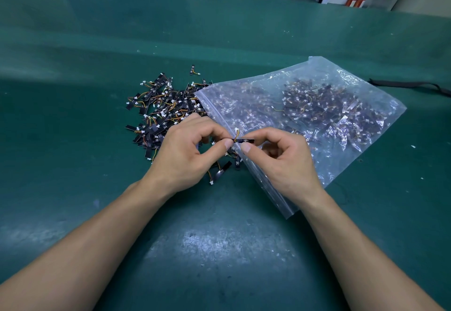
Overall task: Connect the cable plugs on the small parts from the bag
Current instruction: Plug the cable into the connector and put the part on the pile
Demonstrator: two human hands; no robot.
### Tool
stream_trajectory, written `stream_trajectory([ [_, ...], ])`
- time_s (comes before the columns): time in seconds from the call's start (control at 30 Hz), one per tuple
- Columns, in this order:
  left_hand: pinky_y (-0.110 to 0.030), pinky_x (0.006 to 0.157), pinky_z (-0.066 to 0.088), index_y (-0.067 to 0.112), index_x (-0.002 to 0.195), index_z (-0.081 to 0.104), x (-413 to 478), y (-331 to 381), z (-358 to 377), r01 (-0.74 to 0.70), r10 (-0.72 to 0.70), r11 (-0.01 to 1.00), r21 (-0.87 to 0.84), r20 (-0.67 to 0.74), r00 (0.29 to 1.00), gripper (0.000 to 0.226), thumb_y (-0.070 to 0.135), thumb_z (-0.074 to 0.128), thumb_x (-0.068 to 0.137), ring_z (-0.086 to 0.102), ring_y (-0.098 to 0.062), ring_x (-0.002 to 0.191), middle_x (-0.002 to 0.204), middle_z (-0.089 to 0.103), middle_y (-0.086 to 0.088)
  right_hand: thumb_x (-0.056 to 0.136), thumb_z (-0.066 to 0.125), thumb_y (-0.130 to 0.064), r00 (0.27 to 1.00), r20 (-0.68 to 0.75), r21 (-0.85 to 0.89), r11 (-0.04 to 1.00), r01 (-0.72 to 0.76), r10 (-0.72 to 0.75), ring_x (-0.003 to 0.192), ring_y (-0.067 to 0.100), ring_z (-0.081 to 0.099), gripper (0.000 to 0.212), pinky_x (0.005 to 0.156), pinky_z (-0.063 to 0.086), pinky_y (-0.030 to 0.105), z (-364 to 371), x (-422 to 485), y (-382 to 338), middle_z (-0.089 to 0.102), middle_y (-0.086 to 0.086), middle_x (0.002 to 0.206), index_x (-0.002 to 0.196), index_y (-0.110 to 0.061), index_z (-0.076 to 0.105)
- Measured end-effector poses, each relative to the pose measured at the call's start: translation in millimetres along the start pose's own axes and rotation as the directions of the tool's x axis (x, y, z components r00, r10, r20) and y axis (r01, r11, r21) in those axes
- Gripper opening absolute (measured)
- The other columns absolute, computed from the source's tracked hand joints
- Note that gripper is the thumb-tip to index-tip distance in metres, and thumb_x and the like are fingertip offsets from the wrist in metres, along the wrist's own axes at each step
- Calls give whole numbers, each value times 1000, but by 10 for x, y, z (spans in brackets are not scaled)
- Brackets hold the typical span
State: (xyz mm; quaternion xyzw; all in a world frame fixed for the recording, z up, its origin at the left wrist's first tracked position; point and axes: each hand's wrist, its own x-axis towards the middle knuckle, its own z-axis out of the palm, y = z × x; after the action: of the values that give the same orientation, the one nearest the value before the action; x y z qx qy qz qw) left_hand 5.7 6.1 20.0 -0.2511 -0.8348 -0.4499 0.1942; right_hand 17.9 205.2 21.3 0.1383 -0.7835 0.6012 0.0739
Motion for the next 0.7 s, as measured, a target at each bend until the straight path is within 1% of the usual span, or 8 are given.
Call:
stream_trajectory([
  [0.13,-35,72,47,17,87,73,-3,-6,-6,-28,28,1000,11,-6,1000,1,17,72,87,57,-22,78,82,67,10,86,75,-17,998,-9,-62,996,63,-64,48,1,41,14,50,31,11,-3,10,4,65,-16,63,80,-29,75],
  [0.23,-32,72,47,19,91,73,-10,-1,-13,-25,25,1000,1,-4,1000,4,18,73,86,56,-17,79,84,67,13,86,76,-16,997,-9,-88,993,81,-82,48,1,42,14,51,31,11,-11,11,10,64,-19,63,81,-28,75],
  [0.33,-33,71,46,19,85,71,-4,5,-4,-58,58,998,24,-10,998,6,15,73,87,55,-19,76,81,66,15,86,77,-15,996,-10,-105,990,90,-92,47,1,41,11,50,31,10,-13,9,17,63,-21,62,83,-26,77],
  [0.4,-34,71,46,18,83,71,0,2,-1,-86,87,995,41,-21,996,7,13,73,87,55,-20,74,80,66,13,85,77,-18,997,-16,-102,992,80,-82,47,2,41,8,50,31,10,-12,2,17,63,-21,63,87,-26,77],
  [0.5,-34,70,46,16,83,72,3,-7,-3,-104,106,993,48,-30,994,6,12,74,87,55,-20,74,80,69,8,85,79,-19,997,-25,-83,994,76,-79,47,2,42,10,49,32,11,-16,-6,24,65,-21,66,92,-26,77],
  [0.6,-35,71,46,14,85,73,4,-16,1,-121,122,991,59,-24,992,3,13,75,88,56,-20,75,82,70,6,86,77,-19,994,-29,-118,987,105,-109,46,3,41,8,50,31,10,-7,2,23,66,-16,63,87,-26,78],
  [0.7,-36,71,47,15,89,74,-5,-20,-3,-110,111,993,43,-16,994,3,17,74,88,57,-21,77,85,71,6,86,78,-16,993,-25,-125,986,111,-115,47,3,42,5,51,31,11,-16,9,23,70,-11,68,86,-22,79],
])
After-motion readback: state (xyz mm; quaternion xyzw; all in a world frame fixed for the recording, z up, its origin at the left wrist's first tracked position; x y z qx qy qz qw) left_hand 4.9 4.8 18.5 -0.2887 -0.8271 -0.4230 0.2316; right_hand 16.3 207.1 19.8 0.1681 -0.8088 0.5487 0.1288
